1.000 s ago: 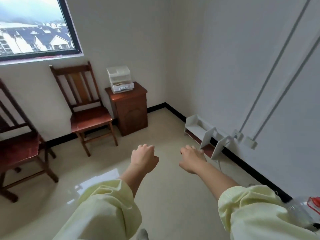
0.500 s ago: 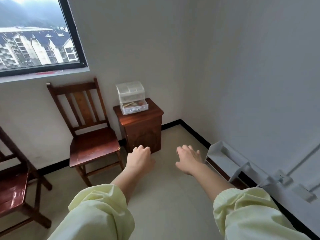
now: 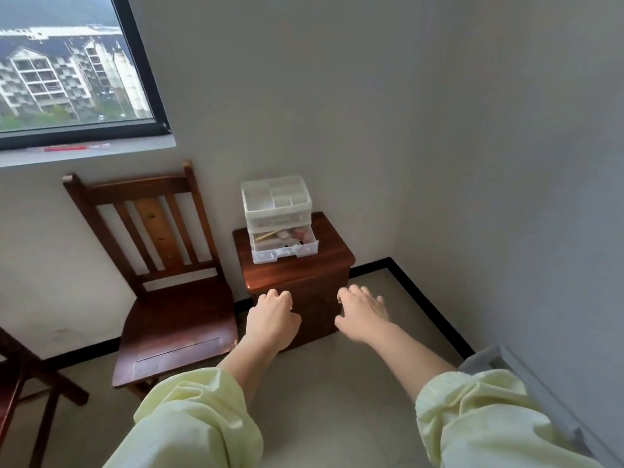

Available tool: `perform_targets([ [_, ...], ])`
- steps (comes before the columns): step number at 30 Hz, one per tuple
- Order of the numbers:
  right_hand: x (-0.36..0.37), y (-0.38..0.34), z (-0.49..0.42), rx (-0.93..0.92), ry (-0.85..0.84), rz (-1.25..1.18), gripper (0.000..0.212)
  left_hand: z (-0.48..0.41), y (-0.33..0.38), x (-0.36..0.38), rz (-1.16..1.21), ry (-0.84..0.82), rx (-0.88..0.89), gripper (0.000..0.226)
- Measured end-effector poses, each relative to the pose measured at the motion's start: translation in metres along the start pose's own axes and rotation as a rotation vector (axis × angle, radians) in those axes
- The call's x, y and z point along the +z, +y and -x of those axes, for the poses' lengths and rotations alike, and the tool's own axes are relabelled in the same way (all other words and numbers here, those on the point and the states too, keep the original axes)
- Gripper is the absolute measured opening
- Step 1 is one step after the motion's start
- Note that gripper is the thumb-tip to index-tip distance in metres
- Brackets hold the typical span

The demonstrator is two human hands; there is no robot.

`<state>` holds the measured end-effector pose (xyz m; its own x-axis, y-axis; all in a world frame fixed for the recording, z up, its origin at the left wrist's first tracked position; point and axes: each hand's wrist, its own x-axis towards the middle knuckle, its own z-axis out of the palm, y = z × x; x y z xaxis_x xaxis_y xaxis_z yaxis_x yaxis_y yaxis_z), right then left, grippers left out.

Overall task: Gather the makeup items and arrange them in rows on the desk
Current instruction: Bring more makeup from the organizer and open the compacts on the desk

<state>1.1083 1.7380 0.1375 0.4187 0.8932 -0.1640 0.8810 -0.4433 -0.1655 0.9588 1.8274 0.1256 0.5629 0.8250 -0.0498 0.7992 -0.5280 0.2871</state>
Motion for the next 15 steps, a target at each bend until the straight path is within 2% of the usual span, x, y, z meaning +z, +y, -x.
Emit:
perform_targets([
  [8,0.017,0.003,-0.156,-0.018,-0.077,-0.03,0.029,-0.148,-0.042,0.024,0.098,0.015,-0.081,0.027],
  [15,0.034,-0.004,-0.292,0.097,-0.118,-0.112,0.03,-0.282,-0.089,0.054,0.137,-0.049,-0.054,0.03],
])
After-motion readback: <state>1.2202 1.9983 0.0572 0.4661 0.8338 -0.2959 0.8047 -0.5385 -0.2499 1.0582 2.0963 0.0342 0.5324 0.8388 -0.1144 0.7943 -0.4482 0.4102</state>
